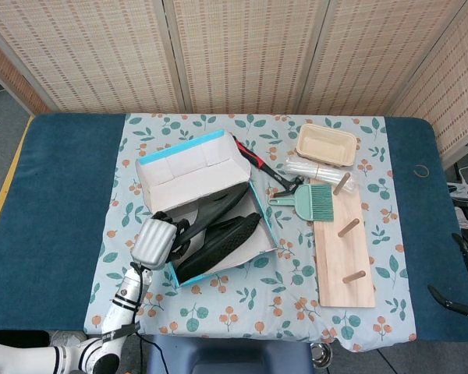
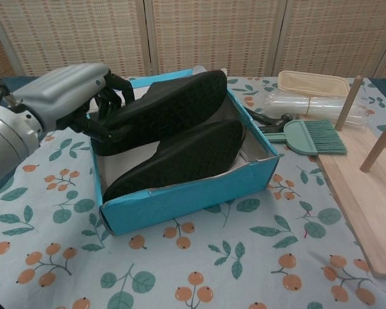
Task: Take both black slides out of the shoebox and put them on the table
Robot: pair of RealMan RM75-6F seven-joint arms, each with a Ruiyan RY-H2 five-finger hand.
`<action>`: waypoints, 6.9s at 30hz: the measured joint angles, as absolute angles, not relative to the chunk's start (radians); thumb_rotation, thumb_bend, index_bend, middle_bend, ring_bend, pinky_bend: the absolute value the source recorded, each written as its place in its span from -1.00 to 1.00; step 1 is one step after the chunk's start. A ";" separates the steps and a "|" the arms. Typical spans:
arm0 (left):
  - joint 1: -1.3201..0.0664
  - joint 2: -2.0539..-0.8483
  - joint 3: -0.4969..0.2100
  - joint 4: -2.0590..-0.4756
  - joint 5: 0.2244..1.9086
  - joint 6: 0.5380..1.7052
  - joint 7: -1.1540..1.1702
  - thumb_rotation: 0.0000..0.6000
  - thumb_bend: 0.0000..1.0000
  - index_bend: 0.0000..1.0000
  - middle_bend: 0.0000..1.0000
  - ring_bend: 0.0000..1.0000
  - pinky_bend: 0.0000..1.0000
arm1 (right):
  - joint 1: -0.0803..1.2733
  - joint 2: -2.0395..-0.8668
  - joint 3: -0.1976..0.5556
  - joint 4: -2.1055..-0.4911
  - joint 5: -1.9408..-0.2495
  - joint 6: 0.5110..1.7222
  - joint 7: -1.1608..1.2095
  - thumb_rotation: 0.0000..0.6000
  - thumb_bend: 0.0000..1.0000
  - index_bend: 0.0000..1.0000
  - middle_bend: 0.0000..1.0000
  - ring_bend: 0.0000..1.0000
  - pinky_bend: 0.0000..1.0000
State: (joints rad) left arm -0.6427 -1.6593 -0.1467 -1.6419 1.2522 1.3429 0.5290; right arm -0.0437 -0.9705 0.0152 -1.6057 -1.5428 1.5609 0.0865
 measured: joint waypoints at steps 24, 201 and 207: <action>-0.365 -1.319 -0.102 -1.468 1.305 1.569 0.460 1.00 0.44 0.58 0.82 0.22 -0.16 | -0.060 -0.956 -0.002 -1.611 -1.599 1.601 0.121 0.28 -0.71 -1.00 -1.00 -1.00 -1.00; -1.053 -1.499 -0.251 -1.916 0.035 0.978 0.508 1.00 0.15 0.08 0.36 0.29 0.25 | -0.066 -0.932 -0.022 -1.604 -1.616 1.604 0.177 0.27 -0.70 -1.00 -1.00 -1.00 -1.00; -1.048 -1.491 -0.262 -1.935 0.052 0.983 0.467 1.00 0.34 0.26 0.54 0.45 0.42 | -0.065 -0.933 -0.022 -1.606 -1.616 1.600 0.171 0.27 -0.70 -1.00 -1.00 -1.00 -1.00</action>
State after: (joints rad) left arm -1.0481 -1.4912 -0.2617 -1.9352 0.0515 0.9827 0.4670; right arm -0.0648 -0.9331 -0.0222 -1.6060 -1.6163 1.6001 0.1711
